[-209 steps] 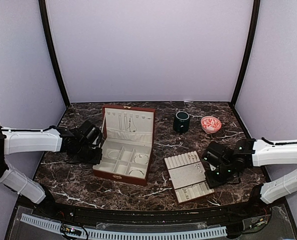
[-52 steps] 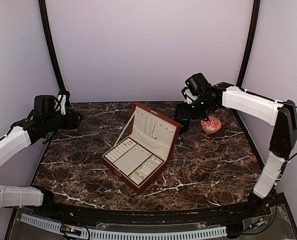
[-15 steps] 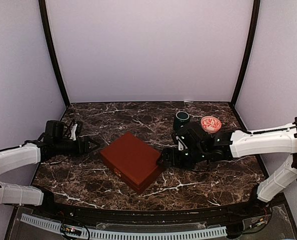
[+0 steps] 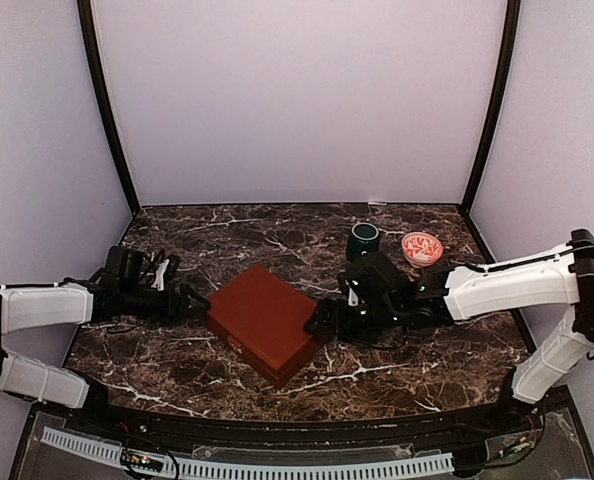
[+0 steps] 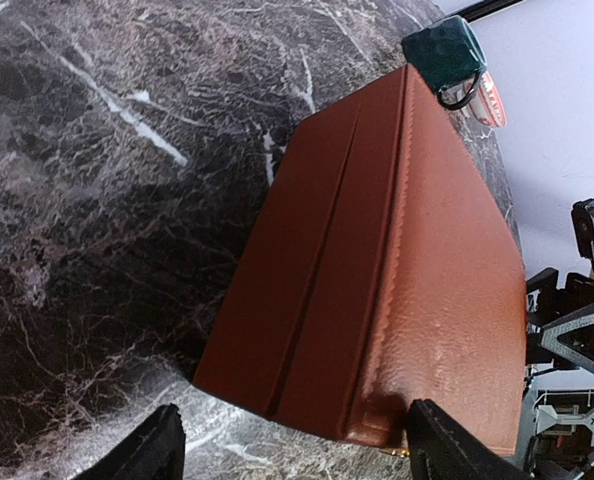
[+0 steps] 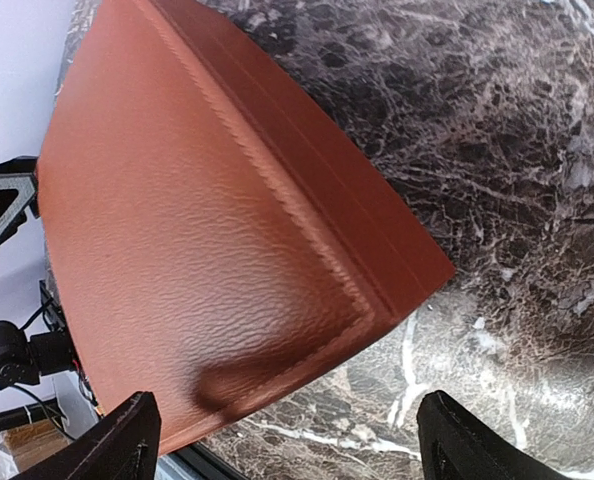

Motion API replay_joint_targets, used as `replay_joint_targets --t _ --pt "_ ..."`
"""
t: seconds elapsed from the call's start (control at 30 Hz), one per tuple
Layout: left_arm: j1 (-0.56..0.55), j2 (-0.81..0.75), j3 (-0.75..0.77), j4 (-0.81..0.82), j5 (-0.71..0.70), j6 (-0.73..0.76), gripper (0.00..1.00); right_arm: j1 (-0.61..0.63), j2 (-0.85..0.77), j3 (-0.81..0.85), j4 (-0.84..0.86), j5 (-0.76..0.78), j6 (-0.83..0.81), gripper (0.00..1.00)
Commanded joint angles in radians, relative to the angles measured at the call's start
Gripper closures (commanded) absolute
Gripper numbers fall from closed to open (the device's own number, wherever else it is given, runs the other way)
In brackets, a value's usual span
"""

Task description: Organize the mixed jewelry

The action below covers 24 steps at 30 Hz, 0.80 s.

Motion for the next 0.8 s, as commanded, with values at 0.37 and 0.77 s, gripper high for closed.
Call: replay_joint_targets --t 0.37,0.77 --pt "-0.029 0.049 -0.006 -0.084 -0.076 0.005 0.22 0.008 0.092 -0.032 -0.013 -0.014 0.058 0.11" --pt "-0.035 -0.065 0.022 -0.067 -0.157 0.018 0.22 0.008 -0.014 0.005 -0.075 0.078 -0.056 0.09"
